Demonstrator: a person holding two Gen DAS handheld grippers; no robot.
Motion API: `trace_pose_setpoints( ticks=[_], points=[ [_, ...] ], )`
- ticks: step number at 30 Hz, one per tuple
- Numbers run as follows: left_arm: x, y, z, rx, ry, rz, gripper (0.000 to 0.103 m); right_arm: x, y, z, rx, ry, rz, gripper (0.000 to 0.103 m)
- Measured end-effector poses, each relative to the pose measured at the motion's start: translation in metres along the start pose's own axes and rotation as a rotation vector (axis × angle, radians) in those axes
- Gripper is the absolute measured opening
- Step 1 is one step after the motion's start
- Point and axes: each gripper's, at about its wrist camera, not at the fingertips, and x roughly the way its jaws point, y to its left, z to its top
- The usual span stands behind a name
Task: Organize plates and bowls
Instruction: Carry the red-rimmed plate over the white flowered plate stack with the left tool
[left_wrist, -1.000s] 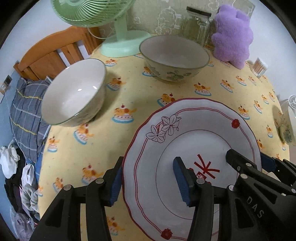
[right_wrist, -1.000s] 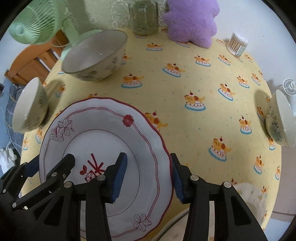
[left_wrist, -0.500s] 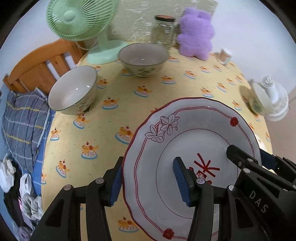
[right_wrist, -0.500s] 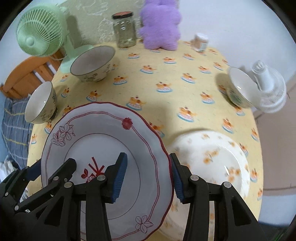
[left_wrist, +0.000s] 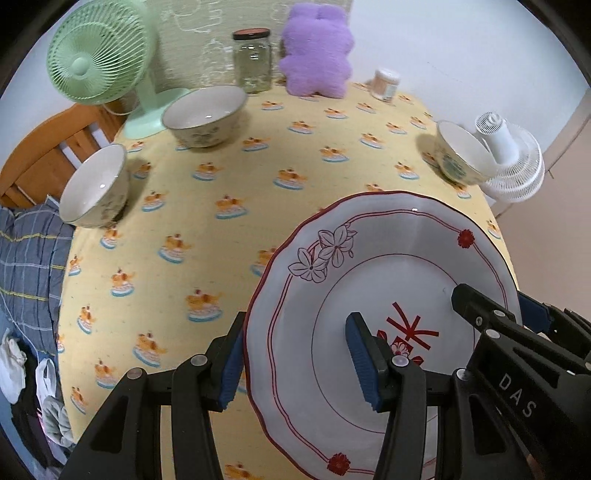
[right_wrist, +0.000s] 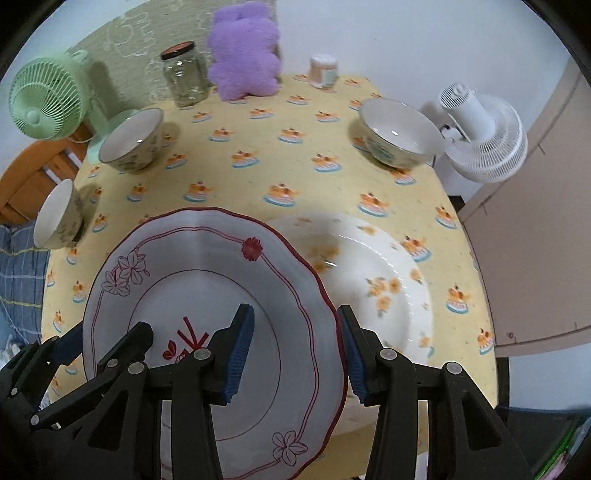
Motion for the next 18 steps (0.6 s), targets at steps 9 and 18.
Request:
trace_pose_setpoints(
  ticks=[9,18],
  points=[
    [0.018,-0.058,-0.004,0.015,0.042,-0.009,0.053,0.012,-0.063,-0.006,0.027,0.035,-0.008,0.050],
    [0.042,-0.095,-0.004,-0.015,0.071,0.001,0.054,0.034,-0.103,0.003,0.018,0.057,-0.007,0.050]
  ],
)
